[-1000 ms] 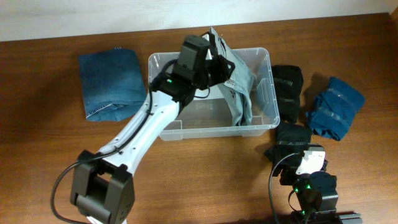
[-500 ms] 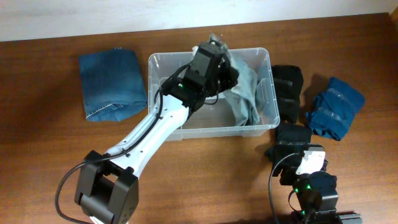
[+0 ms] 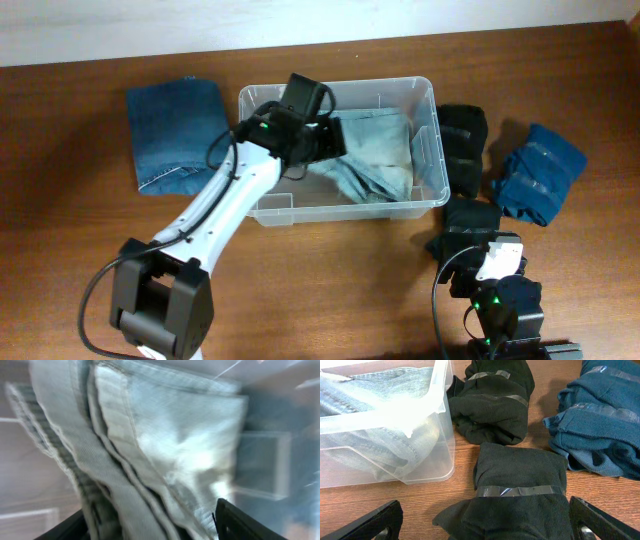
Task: Pack container
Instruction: 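Lift the light-blue denim with left gripper and lower it into the bin, then release the denim and move left gripper to the dark-blue denim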
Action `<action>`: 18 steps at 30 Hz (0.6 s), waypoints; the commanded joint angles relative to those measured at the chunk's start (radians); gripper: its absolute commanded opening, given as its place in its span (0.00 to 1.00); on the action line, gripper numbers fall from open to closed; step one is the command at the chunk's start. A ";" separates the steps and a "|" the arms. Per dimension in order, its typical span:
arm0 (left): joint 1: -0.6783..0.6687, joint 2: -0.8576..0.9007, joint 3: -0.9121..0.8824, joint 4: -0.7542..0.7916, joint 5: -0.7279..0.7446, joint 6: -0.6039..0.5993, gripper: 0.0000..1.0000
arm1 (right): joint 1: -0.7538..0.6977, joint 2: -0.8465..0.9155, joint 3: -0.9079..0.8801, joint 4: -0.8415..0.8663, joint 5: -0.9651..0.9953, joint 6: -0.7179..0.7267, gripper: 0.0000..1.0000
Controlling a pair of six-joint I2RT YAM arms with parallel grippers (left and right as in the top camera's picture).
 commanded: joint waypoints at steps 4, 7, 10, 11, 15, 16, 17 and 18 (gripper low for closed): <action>0.188 -0.003 0.014 -0.194 0.002 0.207 0.72 | -0.008 -0.006 -0.008 0.002 -0.002 0.004 0.98; 0.301 -0.005 0.014 -0.253 0.037 0.233 0.72 | -0.008 -0.006 -0.008 0.002 -0.002 0.004 0.98; 0.417 -0.009 0.014 -0.275 0.174 0.299 0.57 | -0.008 -0.006 -0.008 0.002 -0.002 0.004 0.98; 0.457 -0.014 0.014 -0.277 0.227 0.322 0.55 | -0.008 -0.006 -0.008 0.002 -0.002 0.004 0.98; 0.583 -0.048 0.014 -0.272 0.340 0.365 0.55 | -0.008 -0.006 -0.008 0.002 -0.002 0.004 0.98; 0.609 -0.060 0.014 -0.271 0.343 0.369 0.57 | -0.008 -0.006 -0.008 0.002 -0.002 0.004 0.98; 0.638 -0.072 0.014 -0.269 0.355 0.381 0.60 | -0.008 -0.006 -0.008 0.002 -0.002 0.004 0.98; 0.663 -0.084 0.014 -0.268 0.386 0.402 0.63 | -0.008 -0.006 -0.008 0.002 -0.002 0.004 0.98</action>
